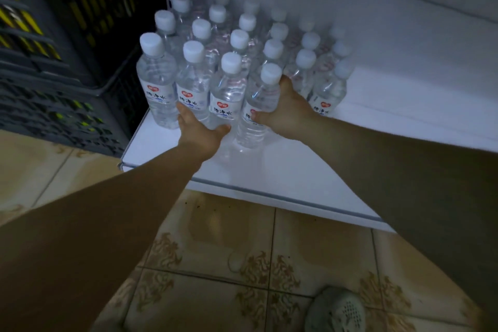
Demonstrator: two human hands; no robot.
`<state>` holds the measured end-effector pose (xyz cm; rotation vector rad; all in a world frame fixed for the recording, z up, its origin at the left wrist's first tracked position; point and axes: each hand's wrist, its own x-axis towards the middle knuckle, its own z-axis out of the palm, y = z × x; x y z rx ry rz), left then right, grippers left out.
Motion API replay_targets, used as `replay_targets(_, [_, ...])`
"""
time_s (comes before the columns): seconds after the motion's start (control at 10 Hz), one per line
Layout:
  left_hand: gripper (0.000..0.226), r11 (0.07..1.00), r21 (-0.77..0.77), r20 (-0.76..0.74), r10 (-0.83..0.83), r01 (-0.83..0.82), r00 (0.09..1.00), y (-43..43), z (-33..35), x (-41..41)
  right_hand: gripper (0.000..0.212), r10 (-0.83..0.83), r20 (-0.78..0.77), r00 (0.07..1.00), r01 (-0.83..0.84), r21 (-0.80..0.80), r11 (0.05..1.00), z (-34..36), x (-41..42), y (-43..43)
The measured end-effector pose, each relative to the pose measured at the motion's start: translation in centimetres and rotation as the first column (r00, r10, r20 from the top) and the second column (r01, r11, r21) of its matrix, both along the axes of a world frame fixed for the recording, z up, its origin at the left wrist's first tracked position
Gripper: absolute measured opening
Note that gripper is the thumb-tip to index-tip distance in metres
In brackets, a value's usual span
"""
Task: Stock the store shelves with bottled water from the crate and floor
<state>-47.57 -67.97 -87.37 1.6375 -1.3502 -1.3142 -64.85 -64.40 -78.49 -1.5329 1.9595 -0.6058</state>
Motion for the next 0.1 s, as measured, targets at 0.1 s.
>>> replay_targets(0.1, [0.117, 0.983, 0.041, 0.109, -0.185, 0.181, 0.977, 0.97, 1.68, 2.50, 0.099, 0.004, -0.094, 0.996, 0.007, 0.117, 0.993, 3.55, -0.11, 2.16])
